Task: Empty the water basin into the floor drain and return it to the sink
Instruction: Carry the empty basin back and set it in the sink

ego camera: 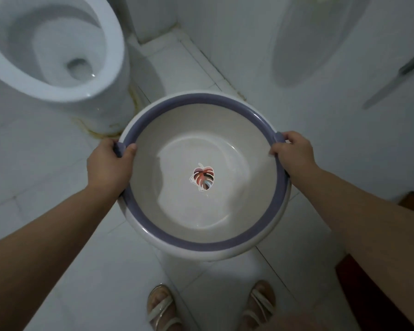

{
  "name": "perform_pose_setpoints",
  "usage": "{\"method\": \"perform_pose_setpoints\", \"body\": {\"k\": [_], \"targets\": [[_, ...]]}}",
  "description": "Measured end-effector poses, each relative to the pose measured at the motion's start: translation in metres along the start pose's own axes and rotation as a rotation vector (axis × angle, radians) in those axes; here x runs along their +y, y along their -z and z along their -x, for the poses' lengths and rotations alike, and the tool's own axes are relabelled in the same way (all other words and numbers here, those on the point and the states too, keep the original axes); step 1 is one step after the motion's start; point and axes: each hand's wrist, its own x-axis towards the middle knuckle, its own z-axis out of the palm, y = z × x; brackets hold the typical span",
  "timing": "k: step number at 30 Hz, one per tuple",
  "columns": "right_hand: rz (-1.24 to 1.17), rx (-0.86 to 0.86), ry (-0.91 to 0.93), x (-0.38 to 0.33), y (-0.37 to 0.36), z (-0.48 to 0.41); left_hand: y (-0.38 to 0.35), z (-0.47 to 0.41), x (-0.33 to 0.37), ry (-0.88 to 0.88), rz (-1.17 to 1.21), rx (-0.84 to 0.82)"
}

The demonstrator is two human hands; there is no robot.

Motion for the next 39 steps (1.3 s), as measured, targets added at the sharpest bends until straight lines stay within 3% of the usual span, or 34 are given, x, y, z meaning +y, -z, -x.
{"method": "perform_pose_setpoints", "body": {"k": [11,20,24,29,39], "targets": [[-0.081,0.033,0.043,-0.208,0.141,0.116,0.217,0.031,0.169,-0.065,0.108,-0.023],[-0.3,0.078,0.098,-0.326,0.251,0.202,0.34,0.057,0.28,-0.16,0.294,-0.049],[-0.506,0.11,0.136,-0.346,0.286,0.239,0.373,0.071,0.307,-0.197,0.377,-0.071],[-0.598,0.237,0.169,-0.347,0.326,0.275,0.389,0.084,0.354,-0.289,0.48,-0.204],[-0.69,0.6,0.08,-0.276,0.425,0.341,0.337,0.139,0.457,-0.464,0.551,-0.565]]}}
